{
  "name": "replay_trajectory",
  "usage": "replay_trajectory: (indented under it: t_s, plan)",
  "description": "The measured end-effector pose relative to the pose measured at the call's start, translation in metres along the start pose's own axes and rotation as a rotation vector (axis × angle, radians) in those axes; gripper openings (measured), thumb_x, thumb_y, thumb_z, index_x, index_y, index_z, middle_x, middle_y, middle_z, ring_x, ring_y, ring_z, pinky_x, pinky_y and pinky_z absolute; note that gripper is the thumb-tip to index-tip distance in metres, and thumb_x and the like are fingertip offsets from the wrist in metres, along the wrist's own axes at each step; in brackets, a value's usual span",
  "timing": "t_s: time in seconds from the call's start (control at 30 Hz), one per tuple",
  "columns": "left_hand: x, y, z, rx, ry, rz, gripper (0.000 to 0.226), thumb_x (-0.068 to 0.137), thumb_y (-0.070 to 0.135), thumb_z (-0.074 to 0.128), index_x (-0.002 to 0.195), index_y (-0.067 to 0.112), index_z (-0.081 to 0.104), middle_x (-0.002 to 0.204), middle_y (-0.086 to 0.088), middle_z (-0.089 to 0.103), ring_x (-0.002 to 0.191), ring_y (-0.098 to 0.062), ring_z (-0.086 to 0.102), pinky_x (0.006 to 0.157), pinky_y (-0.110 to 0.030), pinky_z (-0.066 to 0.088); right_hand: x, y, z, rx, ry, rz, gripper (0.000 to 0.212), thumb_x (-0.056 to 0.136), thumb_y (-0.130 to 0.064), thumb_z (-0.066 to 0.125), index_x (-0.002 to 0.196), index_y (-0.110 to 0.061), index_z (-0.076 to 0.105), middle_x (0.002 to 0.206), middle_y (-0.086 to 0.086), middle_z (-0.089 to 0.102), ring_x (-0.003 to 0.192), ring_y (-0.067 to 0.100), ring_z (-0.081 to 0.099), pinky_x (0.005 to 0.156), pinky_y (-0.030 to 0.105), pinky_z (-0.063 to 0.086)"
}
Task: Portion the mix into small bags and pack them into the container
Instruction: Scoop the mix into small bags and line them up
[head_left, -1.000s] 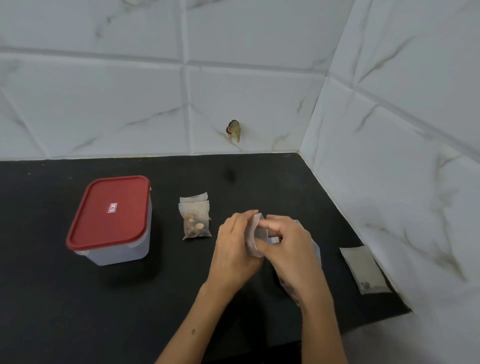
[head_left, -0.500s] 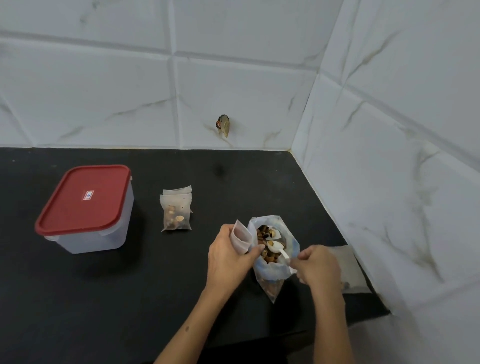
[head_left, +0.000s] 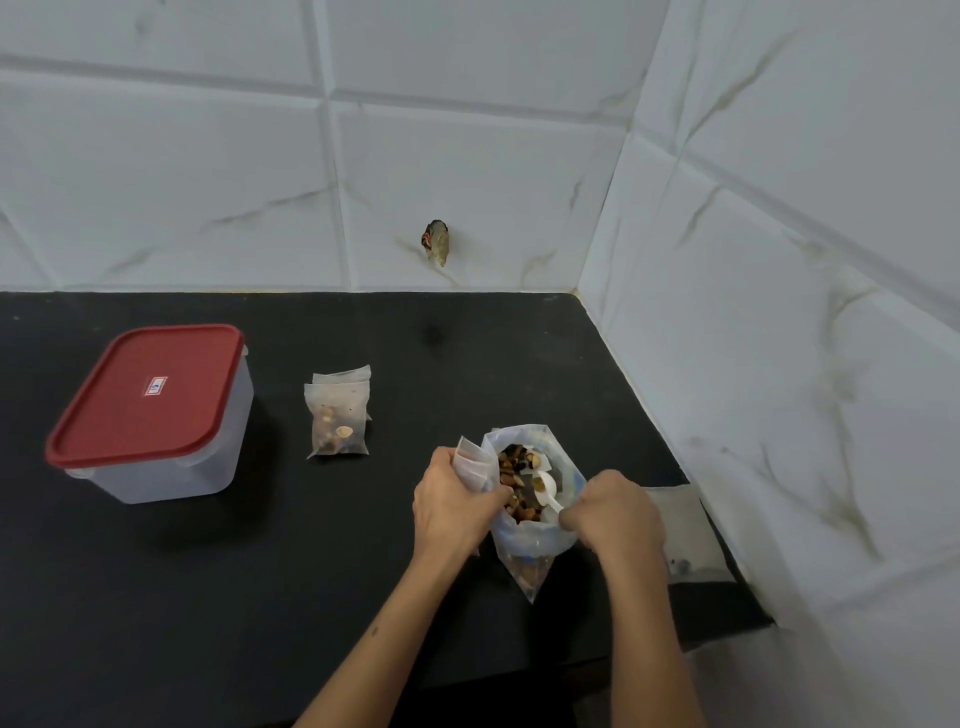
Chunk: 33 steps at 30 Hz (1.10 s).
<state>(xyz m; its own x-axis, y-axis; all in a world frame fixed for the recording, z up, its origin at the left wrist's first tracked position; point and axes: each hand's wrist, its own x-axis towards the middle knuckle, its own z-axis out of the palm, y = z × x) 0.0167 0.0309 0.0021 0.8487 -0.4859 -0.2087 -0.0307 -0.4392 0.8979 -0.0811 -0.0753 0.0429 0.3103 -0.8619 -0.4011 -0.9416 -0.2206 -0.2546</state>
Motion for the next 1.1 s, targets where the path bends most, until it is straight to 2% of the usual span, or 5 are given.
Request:
replay_trajectory:
  t_s: [0.23, 0.47, 0.73, 0.93, 1.1]
  plan:
    - [-0.002, -0.001, 0.003, -0.033, -0.008, -0.075, 0.038, 0.073, 0.024, 0.076, 0.1, 0.02, 0.049, 0.094, 0.004, 0.058, 0.087, -0.012, 0.058, 0.061, -0.022, 0.044, 0.008, -0.006, -0.002, -0.01, 0.014, -0.175, 0.032, 0.087, -0.019, 0.064, 0.119, -0.015, 0.062, 0.109, 0.005, 0.063, 0.098, 0.016, 0.061, 0.085, 0.029, 0.053]
    - [-0.007, -0.007, 0.007, -0.179, -0.079, -0.192, 0.056, 0.059, 0.043, 0.075, 0.104, 0.015, 0.059, 0.095, -0.001, 0.067, 0.089, -0.017, 0.066, 0.078, -0.04, 0.057, 0.004, -0.01, 0.009, -0.038, 0.058, -0.305, 0.026, 0.092, -0.019, 0.057, 0.116, -0.016, 0.063, 0.109, 0.003, 0.062, 0.092, 0.013, 0.06, 0.074, 0.024, 0.05]
    - [-0.013, -0.008, 0.01, -0.467, -0.156, -0.274, 0.016, 0.083, 0.01, 0.069, 0.098, 0.009, 0.066, 0.09, -0.01, 0.072, 0.082, -0.02, 0.071, 0.066, -0.031, 0.057, 0.023, -0.005, 0.01, 0.292, -0.09, -0.094, 0.018, 0.089, -0.017, 0.057, 0.103, -0.007, 0.063, 0.09, 0.005, 0.064, 0.079, 0.015, 0.061, 0.057, 0.023, 0.043]
    - [-0.01, -0.01, 0.006, -0.458, -0.235, -0.246, 0.02, 0.082, 0.007, 0.069, 0.101, 0.009, 0.066, 0.093, -0.009, 0.072, 0.084, -0.018, 0.071, 0.068, -0.03, 0.057, 0.019, 0.007, 0.023, 0.756, -0.175, 0.13, 0.019, 0.088, -0.008, 0.057, 0.103, -0.01, 0.068, 0.076, 0.006, 0.068, 0.065, 0.011, 0.055, 0.061, 0.026, 0.04]
    - [-0.006, -0.014, 0.007, -0.388, -0.22, -0.204, 0.04, 0.067, 0.024, 0.075, 0.104, 0.011, 0.067, 0.092, -0.006, 0.073, 0.085, -0.017, 0.071, 0.077, -0.037, 0.059, 0.016, 0.003, 0.027, 0.704, -0.09, 0.052, 0.02, 0.089, -0.011, 0.057, 0.105, -0.012, 0.068, 0.087, 0.005, 0.068, 0.076, 0.011, 0.058, 0.058, 0.023, 0.04]
